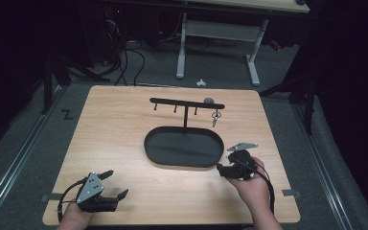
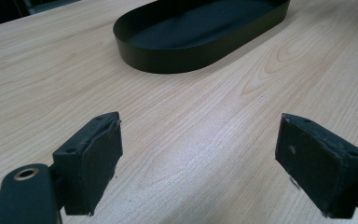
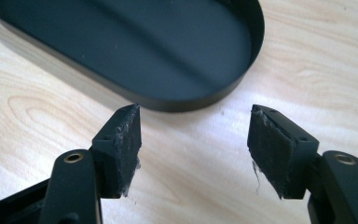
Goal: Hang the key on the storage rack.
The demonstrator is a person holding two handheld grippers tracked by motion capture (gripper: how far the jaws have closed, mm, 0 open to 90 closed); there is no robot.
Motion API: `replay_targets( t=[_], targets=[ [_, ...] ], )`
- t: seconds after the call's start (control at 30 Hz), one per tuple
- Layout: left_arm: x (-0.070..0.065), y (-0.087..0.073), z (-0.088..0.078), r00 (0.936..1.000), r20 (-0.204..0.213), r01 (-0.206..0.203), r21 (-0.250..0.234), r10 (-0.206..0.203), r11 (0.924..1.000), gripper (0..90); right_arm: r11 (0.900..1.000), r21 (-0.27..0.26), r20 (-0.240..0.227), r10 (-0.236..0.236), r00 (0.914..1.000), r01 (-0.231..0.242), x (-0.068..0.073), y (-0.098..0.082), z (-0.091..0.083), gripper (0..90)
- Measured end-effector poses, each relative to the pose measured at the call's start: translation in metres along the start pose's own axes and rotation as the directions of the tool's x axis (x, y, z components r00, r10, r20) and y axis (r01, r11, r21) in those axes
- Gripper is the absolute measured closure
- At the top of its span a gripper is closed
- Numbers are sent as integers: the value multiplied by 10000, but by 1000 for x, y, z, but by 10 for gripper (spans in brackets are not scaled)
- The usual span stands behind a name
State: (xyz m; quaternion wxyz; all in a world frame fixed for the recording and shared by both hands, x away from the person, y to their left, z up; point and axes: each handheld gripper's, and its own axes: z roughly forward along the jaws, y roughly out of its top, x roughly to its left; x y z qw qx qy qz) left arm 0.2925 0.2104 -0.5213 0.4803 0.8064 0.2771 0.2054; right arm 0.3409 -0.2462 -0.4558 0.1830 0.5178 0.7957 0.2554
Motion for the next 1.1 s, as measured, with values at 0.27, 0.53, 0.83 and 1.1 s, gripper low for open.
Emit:
replay_targets(
  t=[0.27, 0.53, 0.83, 1.1],
  targets=[
    [-2, -1, 1, 10000, -15, -85, 64, 85, 9999, 152, 9929, -1156, -136, 264, 9996, -278, 5, -42, 3, 295],
    [-3, -2, 2, 10000, -83, -24, 118, 25, 9999, 153, 9755, -2197, 188, 150, 9997, -105, 18, -74, 5, 236],
    [-6, 1, 1, 9999, -54, -154, 0, 154, 9999, 153, 9643, -2619, 318, 492, 9983, -392, 19, -85, 15, 231],
    [-4, 0, -3, 9999, -26, -103, -110, 103, 9999, 153, 9571, -2842, 432, 706, 9966, -555, 16, -85, 12, 241]
  ],
)
